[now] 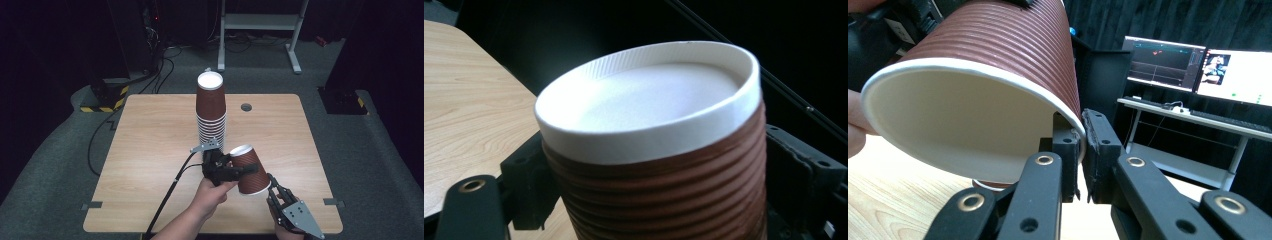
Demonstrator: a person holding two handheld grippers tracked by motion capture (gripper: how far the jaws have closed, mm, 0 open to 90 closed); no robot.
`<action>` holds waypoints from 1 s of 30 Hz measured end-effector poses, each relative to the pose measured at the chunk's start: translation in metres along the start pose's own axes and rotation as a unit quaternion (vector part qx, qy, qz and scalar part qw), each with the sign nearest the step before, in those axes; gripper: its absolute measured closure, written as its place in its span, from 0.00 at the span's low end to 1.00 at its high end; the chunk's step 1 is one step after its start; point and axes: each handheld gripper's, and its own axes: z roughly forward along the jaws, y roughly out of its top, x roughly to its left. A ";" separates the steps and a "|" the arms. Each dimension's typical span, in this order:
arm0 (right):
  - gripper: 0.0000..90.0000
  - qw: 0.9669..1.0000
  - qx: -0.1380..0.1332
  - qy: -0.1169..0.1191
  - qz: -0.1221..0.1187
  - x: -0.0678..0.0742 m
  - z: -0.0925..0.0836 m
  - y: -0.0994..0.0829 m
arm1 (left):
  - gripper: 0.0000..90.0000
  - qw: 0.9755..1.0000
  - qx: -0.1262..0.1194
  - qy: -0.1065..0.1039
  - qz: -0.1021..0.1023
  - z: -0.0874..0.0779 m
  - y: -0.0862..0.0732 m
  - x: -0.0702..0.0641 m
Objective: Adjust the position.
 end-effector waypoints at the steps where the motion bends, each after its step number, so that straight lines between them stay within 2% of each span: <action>1: 0.94 1.000 -0.001 0.000 -0.002 0.000 0.000 0.000 | 0.16 1.000 -0.001 0.003 0.003 -0.001 0.000 0.000; 6: 0.94 1.000 -0.002 0.000 -0.004 0.001 -0.002 0.001 | 0.15 1.000 0.004 0.006 0.006 -0.001 0.002 0.000; 10: 0.94 1.000 -0.001 -0.002 -0.005 0.001 -0.003 0.001 | 0.10 1.000 0.007 0.022 0.011 -0.002 0.003 0.002; 12: 0.94 1.000 -0.001 -0.001 -0.005 0.001 -0.003 0.002 | 0.10 1.000 0.009 0.020 0.011 -0.002 0.003 0.004; 16: 0.95 1.000 -0.001 -0.001 -0.010 0.002 -0.004 0.002 | 0.06 0.999 0.007 0.031 0.022 -0.003 0.003 0.005; 20: 0.95 1.000 -0.002 0.000 -0.010 0.003 -0.004 0.002 | 0.04 0.998 -0.001 0.049 0.029 -0.006 0.004 0.006; 22: 0.95 1.000 -0.001 -0.001 -0.009 0.002 -0.005 0.002 | 0.01 0.998 -0.002 0.059 0.037 -0.009 0.004 0.007; 26: 0.95 1.000 0.002 0.000 -0.010 0.002 -0.004 0.001 | 0.00 0.995 -0.002 0.078 0.057 -0.011 0.005 0.007; 30: 0.95 1.000 0.005 0.001 -0.008 0.003 -0.004 0.000 | 0.00 0.994 -0.003 0.087 0.064 -0.014 0.004 0.008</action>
